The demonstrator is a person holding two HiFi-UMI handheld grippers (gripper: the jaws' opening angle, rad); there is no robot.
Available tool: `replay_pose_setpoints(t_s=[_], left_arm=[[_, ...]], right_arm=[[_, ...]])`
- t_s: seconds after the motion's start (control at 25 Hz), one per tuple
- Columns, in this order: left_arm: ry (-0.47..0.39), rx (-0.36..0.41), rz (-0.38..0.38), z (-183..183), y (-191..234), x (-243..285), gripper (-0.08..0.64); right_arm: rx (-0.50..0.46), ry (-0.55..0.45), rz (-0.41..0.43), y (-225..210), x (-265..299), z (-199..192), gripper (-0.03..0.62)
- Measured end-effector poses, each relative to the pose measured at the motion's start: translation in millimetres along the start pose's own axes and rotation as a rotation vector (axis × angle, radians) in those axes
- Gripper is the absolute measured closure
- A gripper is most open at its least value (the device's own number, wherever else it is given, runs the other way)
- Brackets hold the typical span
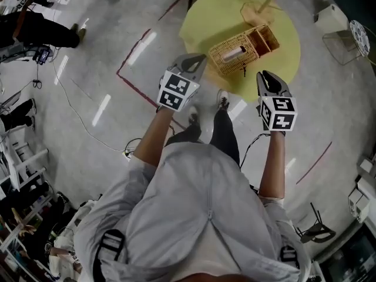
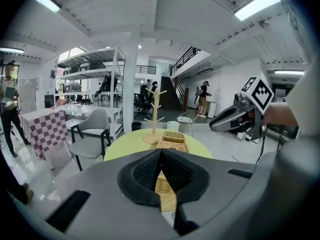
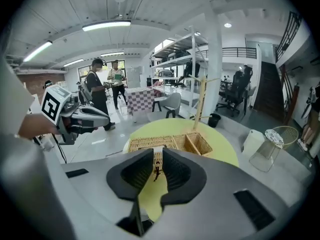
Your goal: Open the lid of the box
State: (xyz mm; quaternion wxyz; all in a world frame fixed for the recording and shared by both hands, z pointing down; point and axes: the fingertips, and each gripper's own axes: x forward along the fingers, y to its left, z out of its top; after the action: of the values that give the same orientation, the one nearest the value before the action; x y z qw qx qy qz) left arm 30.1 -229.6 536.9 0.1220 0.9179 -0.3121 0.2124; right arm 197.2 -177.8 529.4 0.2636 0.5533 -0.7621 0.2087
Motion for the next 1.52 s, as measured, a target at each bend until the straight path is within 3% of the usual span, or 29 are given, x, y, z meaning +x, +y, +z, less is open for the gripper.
replay_pose_setpoints(t_s=[0.32,0.84,1.08,1.52], left_arm=[[0.08,-0.006,0.008,-42,2,17,0.531],[0.136,-0.014,-0.004,-70,1,23,0.531],[0.147,-0.011,-0.017,-75,2,26,0.531],[0.118,-0.008,-0.038,-63,5,24,0.531]], right_arm=[[0.091,0.077,0.046,-3,47,-60,0.479],[0.138,0.165,0.039,-5,102,-108,0.459],[0.151,0.159,0.002,-8,112,-111,0.548],[0.121,0.176,-0.019,0,96,-100,0.559]])
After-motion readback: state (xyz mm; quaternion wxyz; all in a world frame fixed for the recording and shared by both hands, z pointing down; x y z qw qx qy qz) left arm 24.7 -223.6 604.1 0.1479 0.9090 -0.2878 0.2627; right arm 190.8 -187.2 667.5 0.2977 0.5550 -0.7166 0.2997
